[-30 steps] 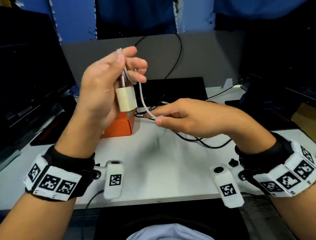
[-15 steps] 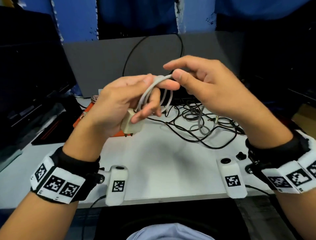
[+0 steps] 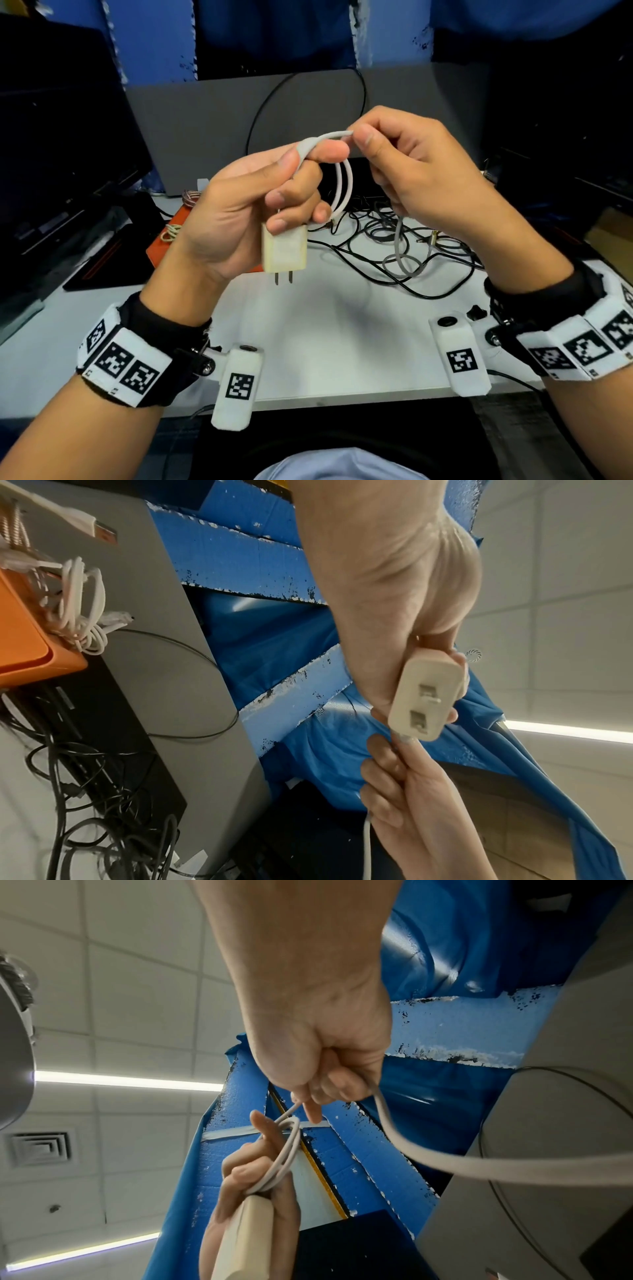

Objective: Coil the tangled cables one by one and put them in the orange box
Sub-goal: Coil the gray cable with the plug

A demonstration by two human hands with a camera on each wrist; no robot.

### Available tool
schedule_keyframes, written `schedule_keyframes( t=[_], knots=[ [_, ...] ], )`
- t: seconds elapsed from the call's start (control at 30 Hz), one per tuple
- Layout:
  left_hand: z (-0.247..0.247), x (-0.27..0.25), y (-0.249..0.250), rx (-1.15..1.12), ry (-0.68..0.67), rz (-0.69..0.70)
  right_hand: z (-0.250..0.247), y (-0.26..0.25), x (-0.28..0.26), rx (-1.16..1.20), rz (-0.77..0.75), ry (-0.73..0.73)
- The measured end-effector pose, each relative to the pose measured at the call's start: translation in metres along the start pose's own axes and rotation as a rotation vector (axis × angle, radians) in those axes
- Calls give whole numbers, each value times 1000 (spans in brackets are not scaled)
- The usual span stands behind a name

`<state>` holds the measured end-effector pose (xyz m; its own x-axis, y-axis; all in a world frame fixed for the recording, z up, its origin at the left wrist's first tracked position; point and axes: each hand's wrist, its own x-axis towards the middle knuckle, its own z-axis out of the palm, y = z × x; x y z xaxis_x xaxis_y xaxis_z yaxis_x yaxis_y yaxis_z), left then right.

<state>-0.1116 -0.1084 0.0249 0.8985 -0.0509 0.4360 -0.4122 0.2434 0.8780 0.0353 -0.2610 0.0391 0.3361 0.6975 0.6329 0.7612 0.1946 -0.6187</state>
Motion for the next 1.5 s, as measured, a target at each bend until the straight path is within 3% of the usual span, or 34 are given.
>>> schedule_keyframes(
  t=[0.23,0.4,0.5,0.57,0.67,0.77,0.83,0.97,1.03,1.27,1.5],
  knots=[
    [3,2,0,-140,-16,77,5,7,-1,-50,89,-167],
    [2,4,2,-124,167,196,8,13,-1,-93,146,-211],
    [-1,5,2,-108,232,227,18,14,-3,-216,127,-328],
    [-2,4,5,160,317,243,25,10,-7,-317,104,-467],
    [-5,5,3,810,389,274,28,2,-13,-304,37,-570],
    [-9,4,-2,1227,357,97,20,-8,-15,-260,9,-583],
    [-12,1,-2,1333,332,-19,9,-13,-13,-184,24,-505],
    [-5,-3,7,996,160,-103,-1,-11,-8,-64,-32,-203],
    [-2,-4,11,835,161,-97,2,-5,-6,-1,-43,-101],
    [-4,-3,7,514,83,-6,10,-2,-7,0,-21,-95],
    [9,-1,-9,152,-33,-51,5,-3,-5,-52,4,-89]
  ],
)
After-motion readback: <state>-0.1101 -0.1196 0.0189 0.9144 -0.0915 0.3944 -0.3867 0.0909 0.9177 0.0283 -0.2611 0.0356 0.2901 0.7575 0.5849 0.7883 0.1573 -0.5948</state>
